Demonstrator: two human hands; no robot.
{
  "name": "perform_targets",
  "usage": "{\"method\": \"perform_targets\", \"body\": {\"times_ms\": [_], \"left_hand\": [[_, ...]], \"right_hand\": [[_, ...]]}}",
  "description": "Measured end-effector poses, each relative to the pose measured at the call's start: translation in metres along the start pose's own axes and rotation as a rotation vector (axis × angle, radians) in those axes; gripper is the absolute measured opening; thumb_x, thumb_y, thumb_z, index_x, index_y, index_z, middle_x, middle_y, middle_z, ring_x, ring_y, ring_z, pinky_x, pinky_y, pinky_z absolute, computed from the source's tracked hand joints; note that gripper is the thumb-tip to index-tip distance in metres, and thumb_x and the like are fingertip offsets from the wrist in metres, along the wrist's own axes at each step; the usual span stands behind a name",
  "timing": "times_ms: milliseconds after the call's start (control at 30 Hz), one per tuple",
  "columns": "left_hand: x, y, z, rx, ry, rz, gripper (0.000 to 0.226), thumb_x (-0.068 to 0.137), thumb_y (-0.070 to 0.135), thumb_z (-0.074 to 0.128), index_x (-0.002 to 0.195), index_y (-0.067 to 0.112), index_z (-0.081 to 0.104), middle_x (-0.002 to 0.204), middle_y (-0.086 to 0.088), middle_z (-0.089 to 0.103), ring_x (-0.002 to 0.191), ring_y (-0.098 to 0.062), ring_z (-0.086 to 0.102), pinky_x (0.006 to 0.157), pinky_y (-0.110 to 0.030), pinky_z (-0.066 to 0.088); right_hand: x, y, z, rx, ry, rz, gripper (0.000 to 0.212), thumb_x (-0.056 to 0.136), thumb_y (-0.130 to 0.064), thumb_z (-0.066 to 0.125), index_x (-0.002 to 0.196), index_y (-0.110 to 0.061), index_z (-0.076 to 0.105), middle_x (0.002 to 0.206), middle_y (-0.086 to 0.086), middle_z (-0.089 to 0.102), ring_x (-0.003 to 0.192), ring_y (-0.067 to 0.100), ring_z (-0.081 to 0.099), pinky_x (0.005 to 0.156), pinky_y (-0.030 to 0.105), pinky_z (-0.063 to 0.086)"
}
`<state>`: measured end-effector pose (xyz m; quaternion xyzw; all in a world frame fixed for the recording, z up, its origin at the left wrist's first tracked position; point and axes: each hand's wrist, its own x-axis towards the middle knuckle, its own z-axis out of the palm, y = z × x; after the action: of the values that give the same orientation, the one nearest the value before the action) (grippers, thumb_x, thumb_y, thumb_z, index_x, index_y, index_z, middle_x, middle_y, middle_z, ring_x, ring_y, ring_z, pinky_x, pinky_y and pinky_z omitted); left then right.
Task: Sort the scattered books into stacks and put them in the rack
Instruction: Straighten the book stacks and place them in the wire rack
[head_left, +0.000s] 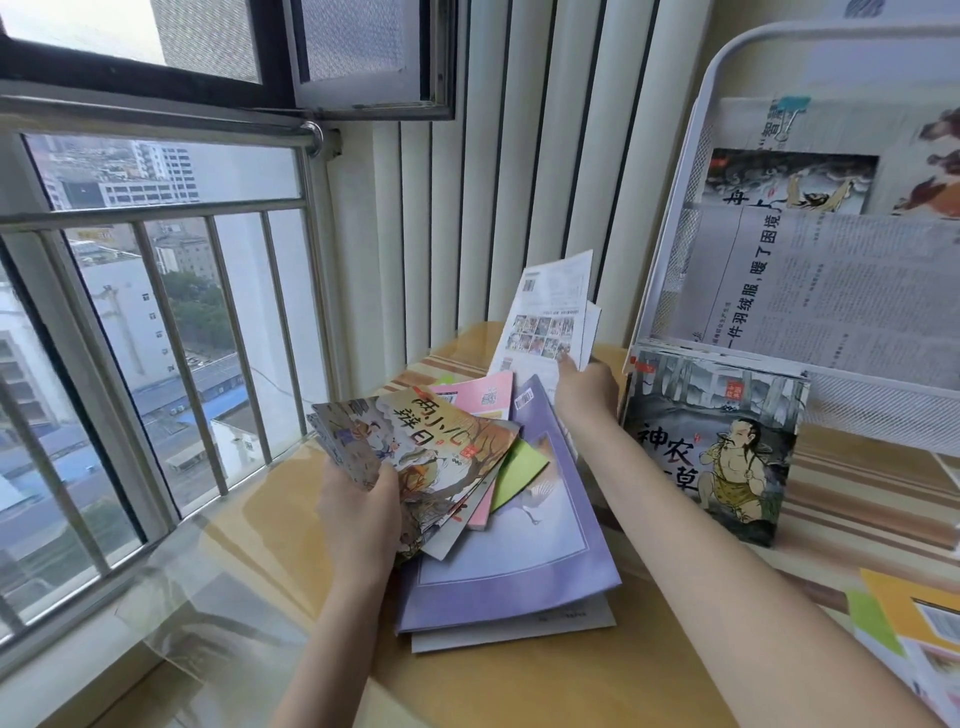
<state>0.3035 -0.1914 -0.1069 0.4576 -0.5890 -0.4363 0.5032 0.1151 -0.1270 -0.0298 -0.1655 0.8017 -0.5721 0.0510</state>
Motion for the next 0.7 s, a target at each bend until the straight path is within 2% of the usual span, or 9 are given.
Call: {"method": "perform_targets", "body": {"times_ms": [133, 300, 433, 500, 533, 567, 600, 633, 700], "left_hand": [[0.000, 0.000, -0.001, -0.005, -0.011, -0.006, 0.045, 0.087, 0.010, 0.061, 0.127, 0.004, 0.043, 0.120, -0.015, 0.059, 0.112, -0.032, 0.055, 0.093, -0.036, 0.041], [-0.003, 0.003, -0.002, -0.021, -0.016, -0.023, 0.058, 0.087, 0.011, 0.063, 0.134, 0.001, 0.030, 0.125, -0.020, 0.056, 0.114, -0.034, 0.054, 0.095, -0.035, 0.040], [-0.004, 0.000, -0.003, -0.028, -0.075, 0.025, 0.078, 0.086, 0.017, 0.066, 0.145, 0.009, 0.016, 0.128, -0.016, 0.056, 0.115, -0.032, 0.055, 0.102, -0.046, 0.043], [-0.002, -0.002, -0.002, -0.089, -0.100, 0.007, 0.071, 0.089, 0.024, 0.062, 0.145, 0.011, 0.020, 0.127, -0.015, 0.057, 0.113, -0.030, 0.057, 0.100, -0.048, 0.044], [-0.003, -0.001, -0.002, -0.132, -0.095, -0.006, 0.060, 0.093, 0.029, 0.056, 0.142, 0.010, 0.028, 0.124, -0.013, 0.059, 0.110, -0.029, 0.057, 0.099, -0.047, 0.045], [-0.003, -0.002, -0.002, -0.179, -0.079, -0.026, 0.046, 0.096, 0.033, 0.047, 0.135, 0.009, 0.039, 0.119, -0.011, 0.061, 0.104, -0.025, 0.059, 0.096, -0.044, 0.045], [-0.006, -0.002, -0.003, -0.259, -0.054, -0.040, 0.033, 0.099, 0.030, 0.040, 0.122, 0.009, 0.051, 0.108, -0.006, 0.063, 0.093, -0.019, 0.060, 0.089, -0.041, 0.047], [-0.008, 0.000, -0.003, -0.347, -0.037, -0.068, 0.022, 0.101, 0.021, 0.037, 0.104, 0.011, 0.056, 0.094, -0.001, 0.063, 0.080, -0.011, 0.060, 0.080, -0.038, 0.049], [-0.009, 0.007, -0.005, -0.506, -0.049, -0.125, 0.030, 0.101, 0.010, 0.032, 0.082, 0.017, 0.054, 0.069, 0.004, 0.064, 0.057, -0.001, 0.059, 0.061, -0.026, 0.049]], "right_hand": [[-0.008, -0.010, -0.013, -0.068, 0.068, -0.248, 0.030, 0.099, -0.030, 0.043, 0.076, -0.013, 0.050, 0.073, 0.000, 0.053, 0.074, 0.025, 0.049, 0.056, 0.026, 0.032], [-0.014, -0.018, -0.020, -0.072, 0.246, -0.629, 0.023, 0.098, -0.022, 0.045, 0.101, -0.009, 0.063, 0.062, -0.001, 0.050, 0.051, 0.015, 0.043, 0.045, 0.026, 0.027], [-0.031, -0.012, -0.015, -0.167, 0.085, -0.958, 0.028, 0.094, -0.005, 0.050, 0.119, -0.010, 0.061, 0.061, 0.000, 0.054, 0.045, -0.006, 0.037, 0.039, 0.007, 0.030], [-0.051, -0.005, -0.015, -0.314, -0.156, -1.029, 0.044, 0.092, 0.003, 0.047, 0.131, -0.017, 0.054, 0.076, 0.005, 0.063, 0.055, -0.001, 0.052, 0.052, 0.013, 0.049], [-0.061, 0.002, -0.012, -0.397, -0.316, -1.001, 0.053, 0.091, 0.007, 0.044, 0.135, -0.021, 0.050, 0.096, 0.004, 0.067, 0.075, 0.006, 0.062, 0.072, 0.031, 0.057], [-0.073, 0.009, -0.012, -0.473, -0.459, -0.946, 0.060, 0.089, 0.010, 0.043, 0.137, -0.026, 0.046, 0.118, -0.003, 0.059, 0.106, 0.011, 0.057, 0.101, 0.043, 0.044], [-0.082, 0.023, -0.008, -0.526, -0.559, -0.882, 0.065, 0.087, 0.010, 0.044, 0.138, -0.030, 0.045, 0.131, -0.011, 0.047, 0.124, 0.009, 0.040, 0.114, 0.041, 0.024], [-0.089, 0.039, -0.002, -0.507, -0.600, -0.846, 0.065, 0.086, 0.008, 0.047, 0.136, -0.034, 0.047, 0.135, -0.016, 0.043, 0.128, 0.007, 0.032, 0.116, 0.038, 0.013], [-0.095, 0.062, 0.008, -0.295, -0.606, -0.719, 0.058, 0.086, 0.000, 0.054, 0.127, -0.041, 0.052, 0.128, -0.023, 0.051, 0.123, 0.000, 0.041, 0.117, 0.038, 0.016]]}}
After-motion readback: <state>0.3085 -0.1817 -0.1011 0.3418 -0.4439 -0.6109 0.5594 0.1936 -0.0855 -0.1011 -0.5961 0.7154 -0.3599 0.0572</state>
